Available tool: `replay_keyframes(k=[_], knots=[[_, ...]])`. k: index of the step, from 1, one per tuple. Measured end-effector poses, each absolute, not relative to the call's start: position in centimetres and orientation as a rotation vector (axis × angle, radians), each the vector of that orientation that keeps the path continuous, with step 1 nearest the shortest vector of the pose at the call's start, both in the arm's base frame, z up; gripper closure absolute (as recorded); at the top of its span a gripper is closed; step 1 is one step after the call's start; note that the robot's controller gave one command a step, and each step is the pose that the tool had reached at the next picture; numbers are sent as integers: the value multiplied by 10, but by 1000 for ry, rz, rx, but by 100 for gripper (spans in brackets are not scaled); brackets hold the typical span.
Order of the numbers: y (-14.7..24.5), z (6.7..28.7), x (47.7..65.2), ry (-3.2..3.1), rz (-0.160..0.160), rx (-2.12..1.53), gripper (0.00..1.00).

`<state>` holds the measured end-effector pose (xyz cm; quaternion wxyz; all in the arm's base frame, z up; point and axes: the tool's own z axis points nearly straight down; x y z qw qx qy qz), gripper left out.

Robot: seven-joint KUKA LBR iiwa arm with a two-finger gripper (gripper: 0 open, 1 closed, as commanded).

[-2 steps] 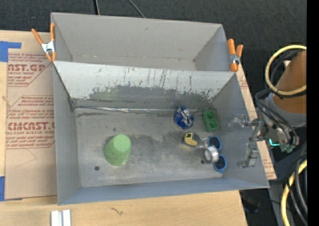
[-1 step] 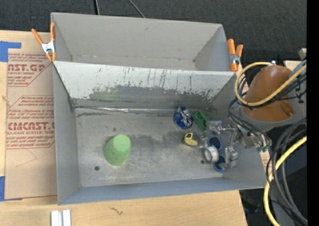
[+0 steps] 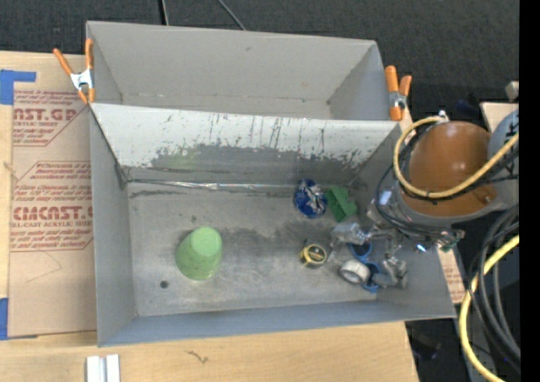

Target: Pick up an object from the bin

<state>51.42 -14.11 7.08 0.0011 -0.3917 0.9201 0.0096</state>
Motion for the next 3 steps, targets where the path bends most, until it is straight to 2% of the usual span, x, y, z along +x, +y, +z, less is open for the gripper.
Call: replay_keyframes(k=[1,2,3], knots=[[-148,70,514,2884,7,-1234,100],[-141,71,516,2879,24,-1228,0],[-148,70,514,2886,9,-1236,100]])
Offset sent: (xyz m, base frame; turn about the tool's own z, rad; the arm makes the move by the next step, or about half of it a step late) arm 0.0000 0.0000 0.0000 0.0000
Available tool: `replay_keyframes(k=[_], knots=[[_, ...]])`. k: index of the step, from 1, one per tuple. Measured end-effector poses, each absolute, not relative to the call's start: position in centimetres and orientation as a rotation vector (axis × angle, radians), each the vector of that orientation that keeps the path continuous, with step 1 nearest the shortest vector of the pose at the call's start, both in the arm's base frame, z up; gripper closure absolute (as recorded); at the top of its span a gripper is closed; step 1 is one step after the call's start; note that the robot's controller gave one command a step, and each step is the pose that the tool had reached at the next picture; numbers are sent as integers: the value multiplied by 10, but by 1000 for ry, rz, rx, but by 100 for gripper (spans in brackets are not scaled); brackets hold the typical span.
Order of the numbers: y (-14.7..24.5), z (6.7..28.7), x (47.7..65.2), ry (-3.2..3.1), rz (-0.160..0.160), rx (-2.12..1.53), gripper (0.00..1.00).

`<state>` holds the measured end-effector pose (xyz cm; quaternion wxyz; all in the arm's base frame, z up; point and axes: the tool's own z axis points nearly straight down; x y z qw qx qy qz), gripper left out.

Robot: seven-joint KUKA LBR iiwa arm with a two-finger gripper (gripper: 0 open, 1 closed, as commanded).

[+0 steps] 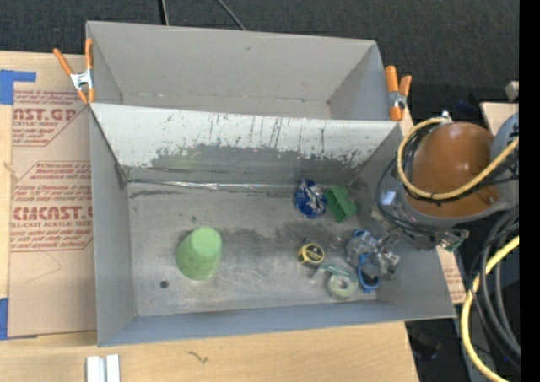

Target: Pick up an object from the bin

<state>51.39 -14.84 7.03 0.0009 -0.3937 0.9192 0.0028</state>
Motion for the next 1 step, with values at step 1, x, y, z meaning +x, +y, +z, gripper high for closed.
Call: replay_keyframes(k=[1], knots=[[-141,71,516,2879,25,-1229,0]])
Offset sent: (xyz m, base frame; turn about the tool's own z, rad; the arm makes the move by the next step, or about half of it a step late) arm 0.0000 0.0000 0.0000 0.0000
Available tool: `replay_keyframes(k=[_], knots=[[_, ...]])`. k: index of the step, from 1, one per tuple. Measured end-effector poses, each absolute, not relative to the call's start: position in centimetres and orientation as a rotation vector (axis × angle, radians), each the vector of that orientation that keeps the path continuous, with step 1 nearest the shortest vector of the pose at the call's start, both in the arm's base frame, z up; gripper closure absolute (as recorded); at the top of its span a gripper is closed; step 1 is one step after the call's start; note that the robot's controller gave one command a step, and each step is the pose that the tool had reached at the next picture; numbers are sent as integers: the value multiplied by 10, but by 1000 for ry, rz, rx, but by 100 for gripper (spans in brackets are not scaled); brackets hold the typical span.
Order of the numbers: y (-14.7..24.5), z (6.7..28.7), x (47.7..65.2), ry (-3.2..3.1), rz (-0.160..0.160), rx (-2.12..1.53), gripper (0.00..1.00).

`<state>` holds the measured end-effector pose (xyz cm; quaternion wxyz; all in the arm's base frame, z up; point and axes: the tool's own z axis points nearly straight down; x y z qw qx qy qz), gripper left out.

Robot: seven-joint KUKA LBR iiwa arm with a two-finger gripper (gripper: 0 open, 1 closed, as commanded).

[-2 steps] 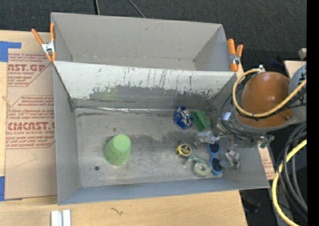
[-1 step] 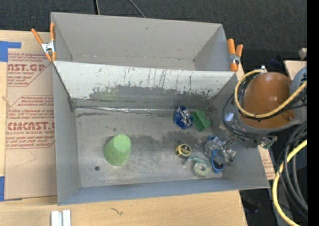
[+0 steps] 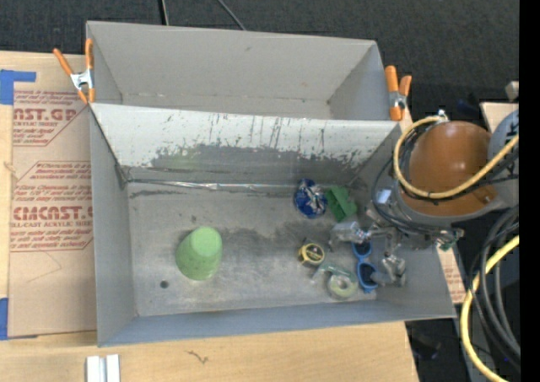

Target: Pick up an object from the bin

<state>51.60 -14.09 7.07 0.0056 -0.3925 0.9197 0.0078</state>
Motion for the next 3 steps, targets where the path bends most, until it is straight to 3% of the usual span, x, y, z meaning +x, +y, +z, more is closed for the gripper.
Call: replay_keyframes(k=[1,2,3], knots=[[-123,70,516,2621,43,-1712,0],[-138,70,516,2628,8,-1714,100],[-141,191,515,2632,-8,-1704,100]])
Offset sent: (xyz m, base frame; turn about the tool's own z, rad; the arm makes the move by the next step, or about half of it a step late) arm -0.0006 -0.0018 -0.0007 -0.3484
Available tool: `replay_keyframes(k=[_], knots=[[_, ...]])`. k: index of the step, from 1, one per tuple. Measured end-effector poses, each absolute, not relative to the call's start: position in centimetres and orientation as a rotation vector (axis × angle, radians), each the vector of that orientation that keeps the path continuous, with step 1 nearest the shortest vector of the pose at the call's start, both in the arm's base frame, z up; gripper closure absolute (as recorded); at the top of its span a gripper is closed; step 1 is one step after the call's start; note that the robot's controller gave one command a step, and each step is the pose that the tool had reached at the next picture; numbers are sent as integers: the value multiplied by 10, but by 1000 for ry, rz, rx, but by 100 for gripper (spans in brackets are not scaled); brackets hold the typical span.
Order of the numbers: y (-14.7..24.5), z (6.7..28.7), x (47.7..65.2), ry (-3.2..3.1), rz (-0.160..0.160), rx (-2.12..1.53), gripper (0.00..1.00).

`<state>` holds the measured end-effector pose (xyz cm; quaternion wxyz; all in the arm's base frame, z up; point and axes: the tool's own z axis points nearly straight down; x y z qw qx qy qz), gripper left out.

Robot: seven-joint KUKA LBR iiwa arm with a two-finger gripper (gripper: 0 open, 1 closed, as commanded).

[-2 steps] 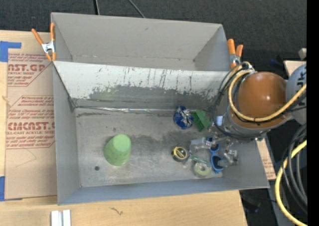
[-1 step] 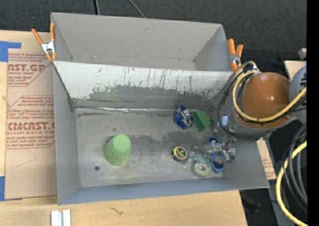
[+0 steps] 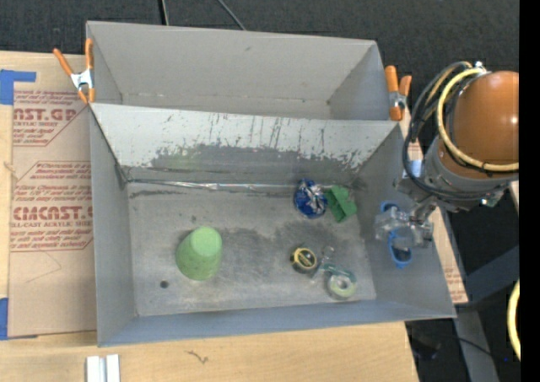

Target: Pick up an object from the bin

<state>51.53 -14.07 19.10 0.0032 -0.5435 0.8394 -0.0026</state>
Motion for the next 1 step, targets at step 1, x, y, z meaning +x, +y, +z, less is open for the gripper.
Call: replay_keyframes(k=[1], knots=[[-137,231,517,2618,-5,-1727,100]])
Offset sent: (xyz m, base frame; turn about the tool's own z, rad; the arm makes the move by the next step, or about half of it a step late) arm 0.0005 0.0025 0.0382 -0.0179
